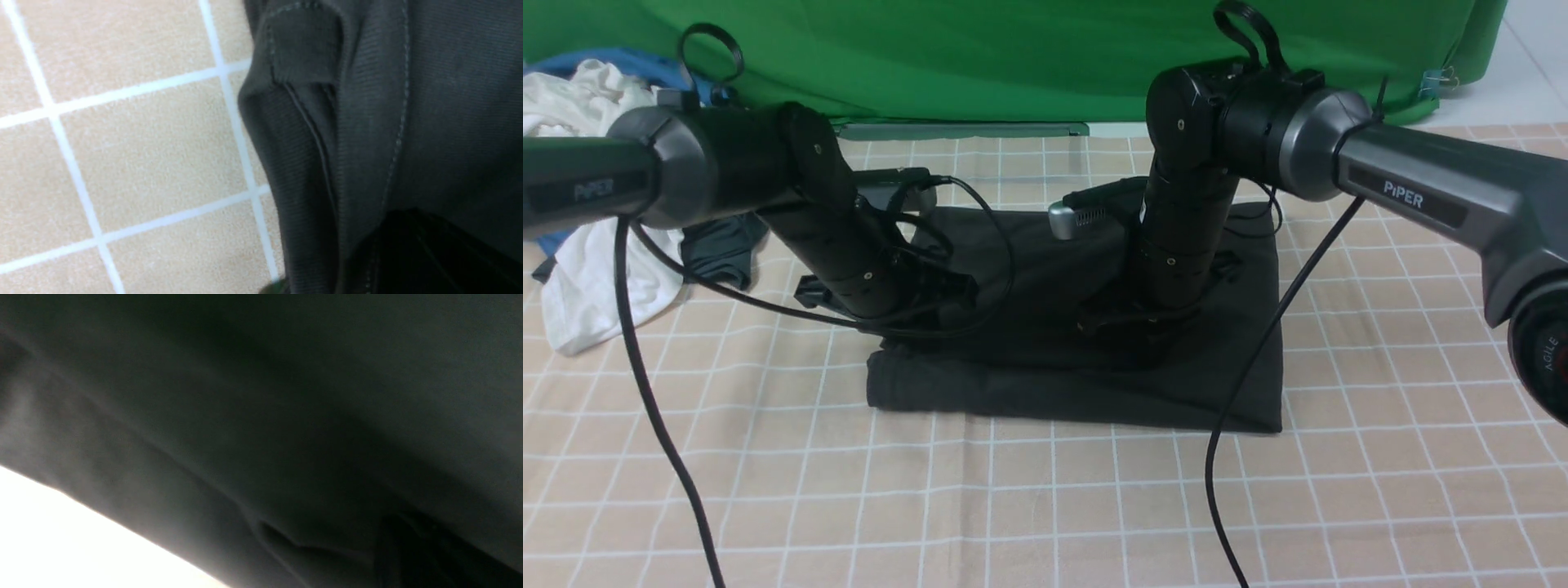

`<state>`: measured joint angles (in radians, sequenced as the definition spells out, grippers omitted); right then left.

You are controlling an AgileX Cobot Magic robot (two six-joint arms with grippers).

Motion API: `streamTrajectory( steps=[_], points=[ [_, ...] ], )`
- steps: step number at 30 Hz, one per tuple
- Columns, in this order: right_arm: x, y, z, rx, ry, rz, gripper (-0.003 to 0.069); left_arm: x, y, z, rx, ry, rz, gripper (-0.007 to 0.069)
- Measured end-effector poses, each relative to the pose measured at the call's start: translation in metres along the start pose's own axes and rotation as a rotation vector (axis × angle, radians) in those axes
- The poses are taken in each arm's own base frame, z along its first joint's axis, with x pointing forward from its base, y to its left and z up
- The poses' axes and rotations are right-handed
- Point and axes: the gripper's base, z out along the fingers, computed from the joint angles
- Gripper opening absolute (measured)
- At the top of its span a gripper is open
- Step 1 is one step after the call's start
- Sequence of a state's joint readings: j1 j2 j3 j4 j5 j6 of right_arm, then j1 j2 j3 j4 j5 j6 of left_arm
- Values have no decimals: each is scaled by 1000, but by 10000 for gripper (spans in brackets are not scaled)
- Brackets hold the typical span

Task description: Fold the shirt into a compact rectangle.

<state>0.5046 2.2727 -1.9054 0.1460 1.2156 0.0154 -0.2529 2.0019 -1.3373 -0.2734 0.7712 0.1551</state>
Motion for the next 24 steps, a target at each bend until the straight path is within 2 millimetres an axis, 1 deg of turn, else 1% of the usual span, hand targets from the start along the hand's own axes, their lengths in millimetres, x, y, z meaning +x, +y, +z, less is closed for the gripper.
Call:
streamTrajectory(
  steps=[1, 3, 5, 7, 8, 9, 10, 11, 13, 14, 15, 16, 18, 19, 20, 24],
  points=[
    [0, 0, -2, 3, -5, 4, 34, 0, 0, 0, -6, 4, -5, 17],
    [1, 1, -14, 10, -28, 2, 34, 1, 1, -2, -20, 10, -3, 17],
    [3, 2, -30, 23, -62, -7, 34, 0, 1, -6, -25, 2, 0, 17],
    [5, 0, -50, 60, -106, -23, 34, 0, 0, -16, -35, -15, 15, 17],
    [6, -1, -58, 72, -123, -28, 34, 1, 0, -23, -38, -26, 21, 17],
    [8, -4, -70, 89, -150, -29, 34, 1, -2, -36, -43, -50, 30, 17],
    [10, -6, -78, 96, -167, -27, 34, 1, -4, -49, -47, -69, 39, 19],
    [11, -8, -87, 101, -185, -22, 34, 2, -4, -54, -50, -70, 44, 19],
    [16, -15, -108, 111, -231, -9, 34, 9, -9, -82, -57, -75, 67, 19],
    [18, -19, -117, 113, -251, 0, 34, 12, -10, -88, -57, -69, 71, 19],
    [23, -21, -132, 117, -282, 7, 34, 16, -11, -97, -61, -52, 79, 19],
    [28, -24, -143, 120, -307, 14, 34, 19, -12, -101, -64, -38, 83, 19],
    [40, -29, -162, 125, -341, 24, 34, 22, -11, -103, -70, -10, 88, 19],
    [41, -29, -165, 125, -347, 25, 34, 23, -11, -103, -70, -5, 89, 19],
    [52, -33, -172, 130, -351, 33, 34, 24, -11, -102, -70, 7, 88, 19],
    [83, -41, -180, 138, -328, 54, 34, 23, -9, -91, -70, 44, 83, 34]
  ],
)
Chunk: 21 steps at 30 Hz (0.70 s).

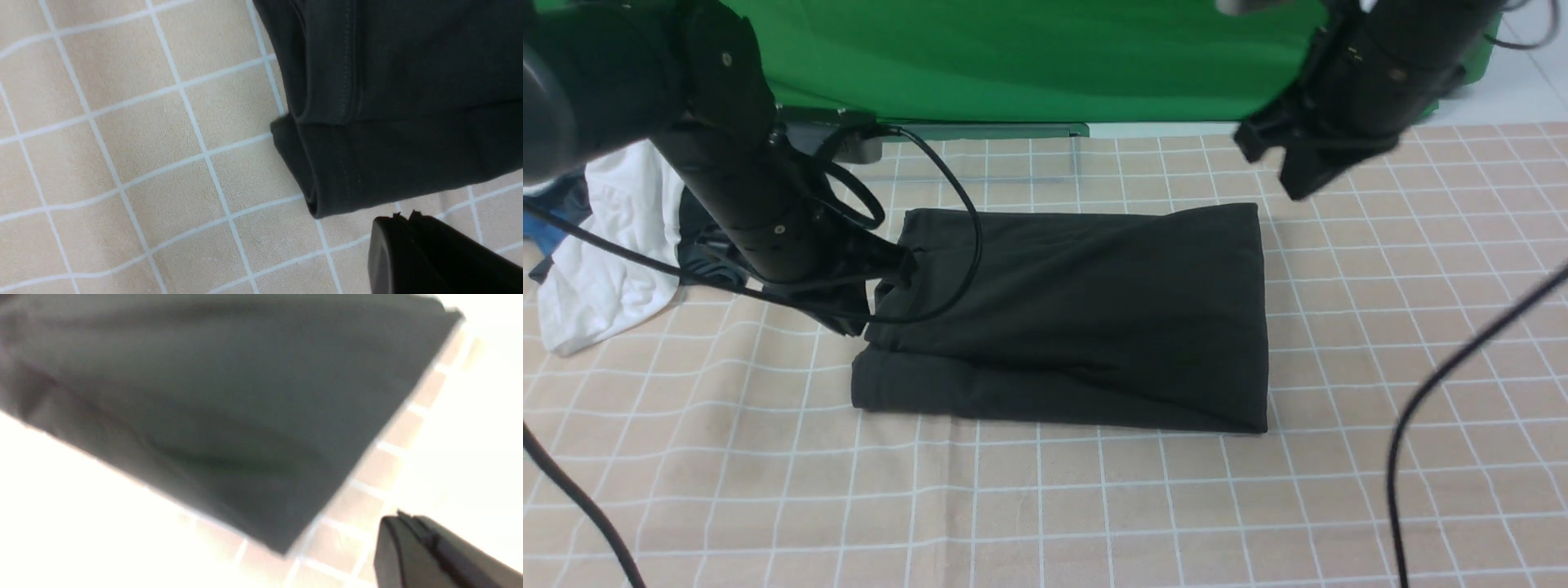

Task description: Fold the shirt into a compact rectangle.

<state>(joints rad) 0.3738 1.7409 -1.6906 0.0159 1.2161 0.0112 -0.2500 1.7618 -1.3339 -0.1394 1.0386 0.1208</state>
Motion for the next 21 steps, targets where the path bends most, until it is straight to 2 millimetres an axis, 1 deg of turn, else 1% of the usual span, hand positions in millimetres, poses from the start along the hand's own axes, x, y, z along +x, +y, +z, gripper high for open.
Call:
streamTrajectory(
  steps=[3, 5, 6, 7, 8, 10, 11, 12, 14, 16, 17, 18, 19, 20, 21],
  points=[
    [23, -4, -2, 5, 40, -1, 34, -3, 2, 13, 0, 20, -10, 106],
    [33, -5, -2, 8, 47, -1, 34, -5, 3, 25, -1, 38, -20, 188],
    [37, -5, -4, 8, 38, -1, 34, -6, 5, 33, -1, 48, -26, 256],
    [40, -5, -4, 8, 32, -1, 34, -7, 6, 40, -3, 55, -30, 298],
    [42, -5, -5, 8, 27, -1, 34, -8, 7, 47, -4, 62, -40, 349],
    [44, -5, -4, 8, 25, 0, 34, -9, 8, 56, -5, 74, -51, 418],
    [44, -5, -4, 9, 20, 1, 34, -10, 9, 63, -4, 86, -57, 479],
    [44, -5, -4, 9, 16, 1, 34, -10, 9, 68, 0, 98, -62, 514],
    [43, -5, -3, 9, 3, 1, 34, -9, 9, 77, 14, 122, -77, 549],
    [42, -5, -3, 9, -5, 1, 34, -9, 8, 78, 28, 132, -89, 539],
    [42, -5, -3, 9, -6, 1, 34, -9, 8, 79, 37, 134, -98, 519],
    [41, -5, -3, 9, -9, 1, 34, -9, 7, 79, 46, 136, -106, 480],
    [41, -5, -3, 9, -10, 1, 34, -9, 6, 80, 55, 138, -112, 412],
    [41, -5, -3, 9, -11, 1, 34, -9, 6, 80, 57, 138, -114, 398],
    [41, -5, -3, 9, -12, 1, 34, -9, 5, 80, 64, 139, -119, 323]
  ],
)
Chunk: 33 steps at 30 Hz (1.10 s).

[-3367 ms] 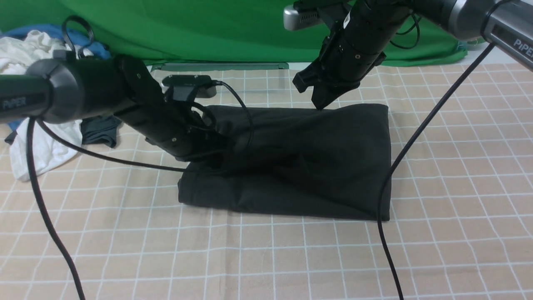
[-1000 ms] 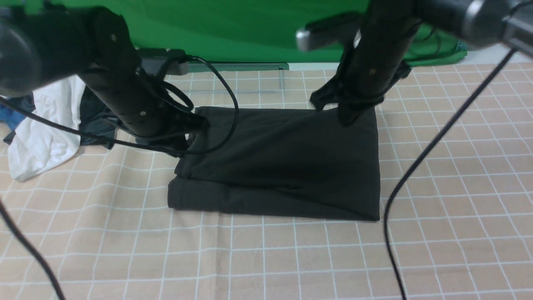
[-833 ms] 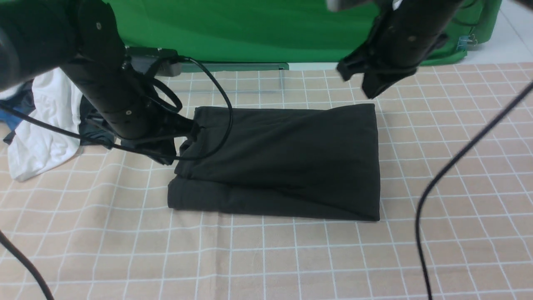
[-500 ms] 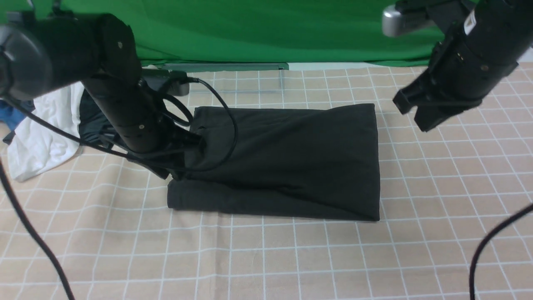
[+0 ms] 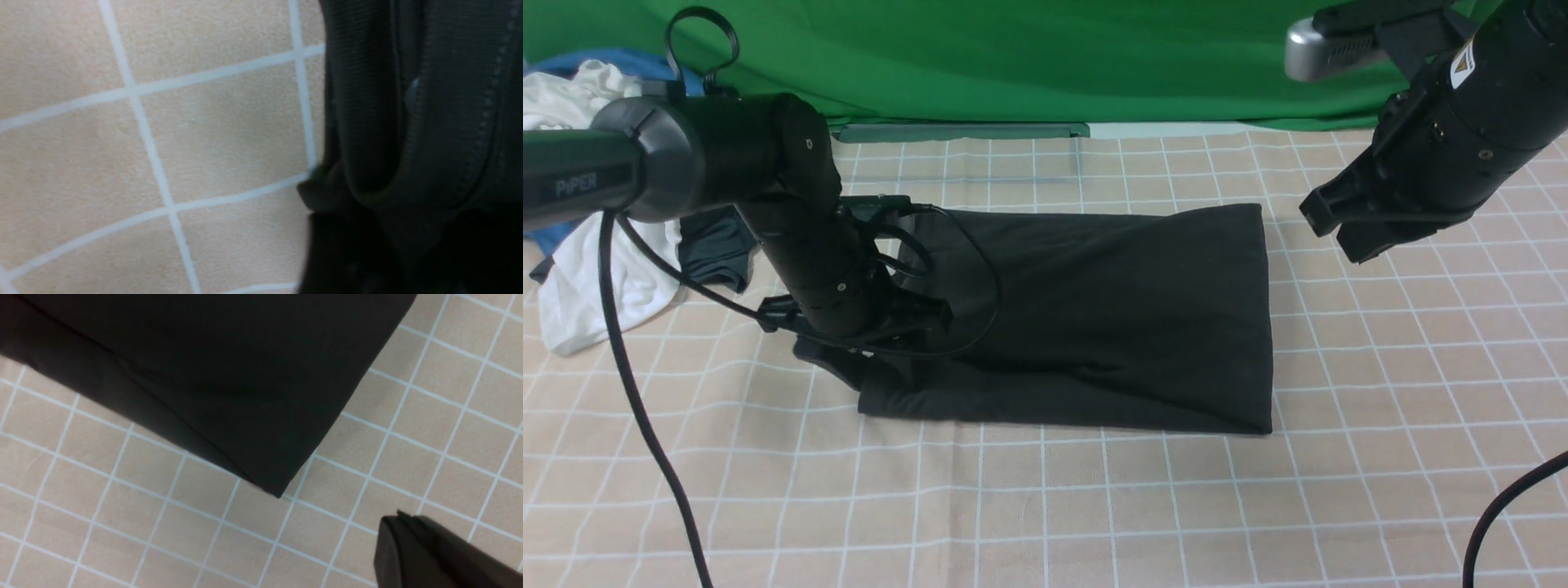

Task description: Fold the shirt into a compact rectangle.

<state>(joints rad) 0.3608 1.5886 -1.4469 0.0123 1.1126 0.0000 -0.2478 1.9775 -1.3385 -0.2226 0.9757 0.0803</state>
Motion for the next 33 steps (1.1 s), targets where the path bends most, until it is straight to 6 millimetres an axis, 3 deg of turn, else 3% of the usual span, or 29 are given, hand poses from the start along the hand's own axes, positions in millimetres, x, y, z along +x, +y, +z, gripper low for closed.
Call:
streamTrajectory(
  steps=[2, 4, 7, 12, 14, 20, 25, 29, 33],
  points=[
    [0, 0, 0, 0, 0, 0, 34, 0, -1, 0, 13, -1, -8, 131],
    [0, 0, 0, 0, 0, 0, 35, 0, -2, -2, 15, 1, -8, 85],
    [0, 0, 0, 0, 0, -6, 35, 4, -3, -10, 18, 12, -4, 87],
    [0, 0, 0, 0, 0, -26, 35, 29, -14, -52, 31, -26, 13, 88],
    [0, 0, 0, 0, 0, -28, 35, 42, -16, -61, 28, -31, 8, 88],
    [0, 0, 0, 2, 0, -30, 35, 65, -10, -50, -4, 25, 8, 88],
    [0, 0, 0, 5, 0, -33, 35, 68, -8, -44, -12, 32, 6, 94],
    [0, -1, -2, 11, -5, -56, 35, 68, -6, -45, -32, 29, 19, 176],
    [4, -1, -18, 12, -47, -61, 35, 73, -5, -48, -45, 62, 33, 238]
  ],
)
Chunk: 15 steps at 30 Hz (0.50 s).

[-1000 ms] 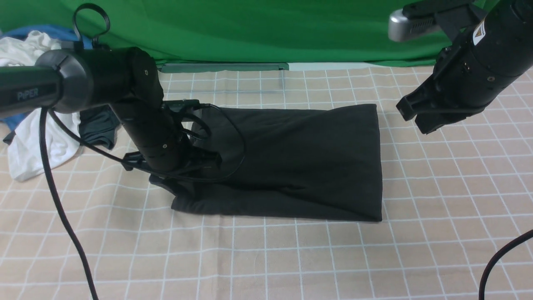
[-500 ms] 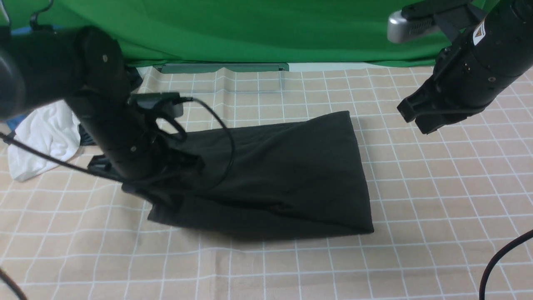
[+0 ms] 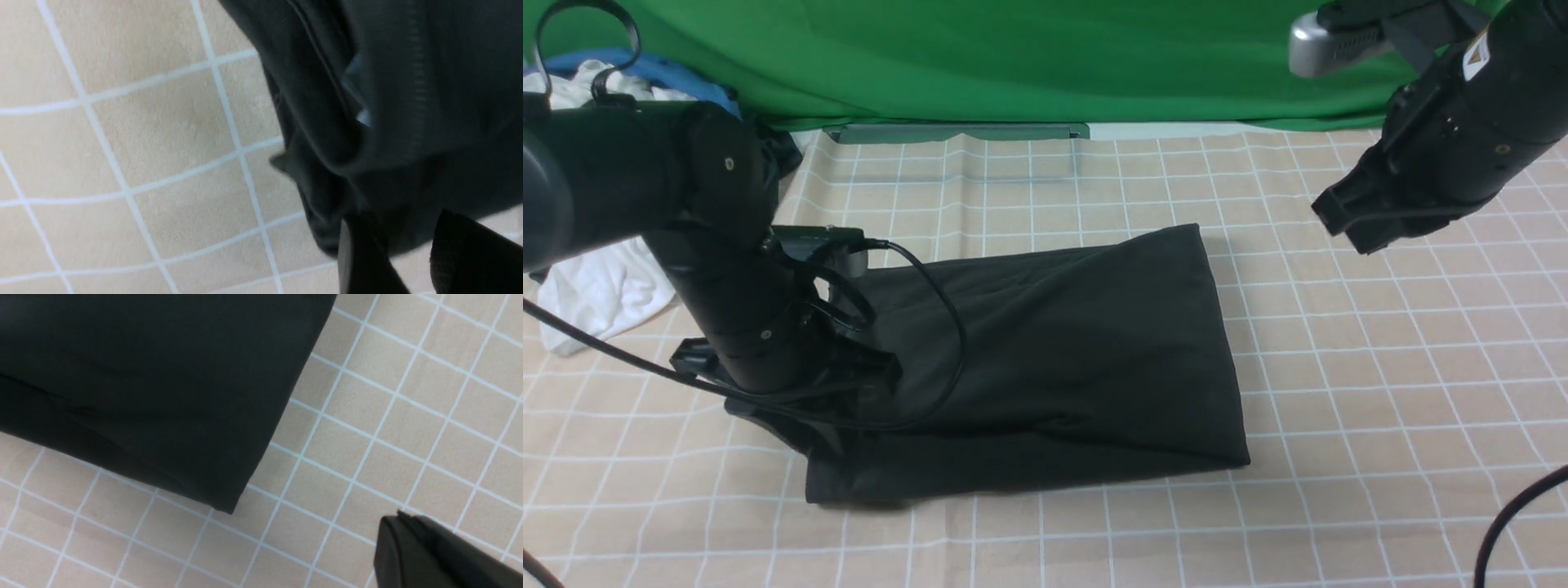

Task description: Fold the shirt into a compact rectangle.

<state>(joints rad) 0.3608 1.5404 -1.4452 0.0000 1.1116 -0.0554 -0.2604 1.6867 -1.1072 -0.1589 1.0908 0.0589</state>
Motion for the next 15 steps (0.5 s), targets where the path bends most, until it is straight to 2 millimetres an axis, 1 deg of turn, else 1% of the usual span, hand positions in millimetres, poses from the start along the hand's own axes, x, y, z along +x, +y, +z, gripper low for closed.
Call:
streamTrajectory(
  steps=[3, 5, 7, 8, 10, 11, 12, 14, 15],
  points=[
    [4, 0, -23, 4, -71, 0, 35, 9, -2, -13, 1, -40, 6, 212],
    [9, 0, -46, 8, -146, 0, 35, 19, -3, -26, 1, -101, 6, 160],
    [15, 1, -70, 12, -223, -1, 35, 33, -6, -44, 9, -195, 3, 101],
    [16, 1, -75, 13, -240, -1, 35, 38, -7, -50, 13, -228, 2, 89],
    [26, 1, -103, 18, -331, -1, 35, 58, -10, -69, 24, -350, 3, 32],
    [29, 2, -111, 20, -359, 0, 35, 64, -10, -74, 26, -381, 5, 26],
    [36, 2, -128, 24, -429, 0, 35, 77, -12, -85, 29, -455, 9, 16],
    [50, 3, -151, 31, -555, 0, 35, 97, -13, -95, 34, -557, 14, 16],
    [58, 3, -162, 34, -614, 0, 35, 106, -13, -97, 36, -596, 16, 17]
  ],
)
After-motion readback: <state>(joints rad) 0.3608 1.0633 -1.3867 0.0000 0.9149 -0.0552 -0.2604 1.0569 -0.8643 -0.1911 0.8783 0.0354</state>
